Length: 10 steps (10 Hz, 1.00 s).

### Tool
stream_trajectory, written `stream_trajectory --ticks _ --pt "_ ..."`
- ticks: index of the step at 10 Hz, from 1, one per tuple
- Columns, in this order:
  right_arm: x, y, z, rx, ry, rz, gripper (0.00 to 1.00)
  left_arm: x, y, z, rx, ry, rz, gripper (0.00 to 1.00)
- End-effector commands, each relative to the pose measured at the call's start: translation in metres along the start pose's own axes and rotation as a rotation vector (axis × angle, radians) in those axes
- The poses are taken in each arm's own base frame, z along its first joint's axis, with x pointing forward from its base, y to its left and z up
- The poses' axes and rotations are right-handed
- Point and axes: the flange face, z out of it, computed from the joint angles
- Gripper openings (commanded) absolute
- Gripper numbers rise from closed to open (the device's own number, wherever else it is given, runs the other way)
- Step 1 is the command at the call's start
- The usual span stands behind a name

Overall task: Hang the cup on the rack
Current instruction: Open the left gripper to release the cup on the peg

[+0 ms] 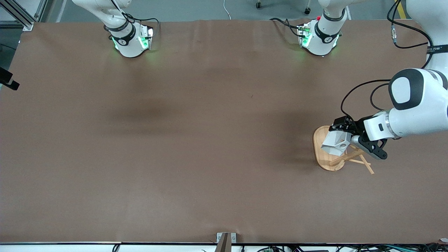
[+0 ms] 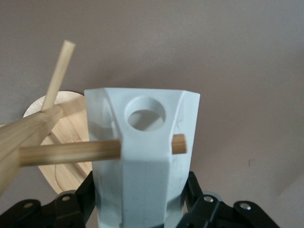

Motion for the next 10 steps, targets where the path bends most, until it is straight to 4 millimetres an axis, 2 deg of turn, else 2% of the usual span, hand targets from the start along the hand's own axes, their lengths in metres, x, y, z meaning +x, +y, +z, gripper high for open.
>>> stream_trajectory --ticks 1,2,4,6,8,10 --pt "-0.003 0.001 -0.004 -0.011 0.006 -0.010 1.00 -0.003 -0.015 0.006 -0.014 -0.001 -0.024 0.37" --pt "-0.003 0.001 -0.004 -0.012 0.001 -0.017 1.00 -0.004 -0.012 0.003 -0.014 -0.005 -0.041 0.99" --pt "-0.003 0.003 -0.005 -0.040 0.001 -0.084 1.00 -0.013 0.002 -0.018 -0.011 -0.048 -0.183 1.00" --pt "-0.003 0.003 -0.006 -0.049 0.001 -0.087 1.00 -0.019 0.023 -0.042 0.030 -0.045 -0.240 1.00" --pt "-0.003 0.004 -0.006 -0.050 0.002 -0.079 1.00 -0.029 0.052 -0.066 0.067 -0.023 -0.288 1.00" --pt "-0.003 0.004 -0.005 -0.044 0.002 -0.077 1.00 -0.046 0.092 -0.089 0.214 -0.023 -0.323 1.00"
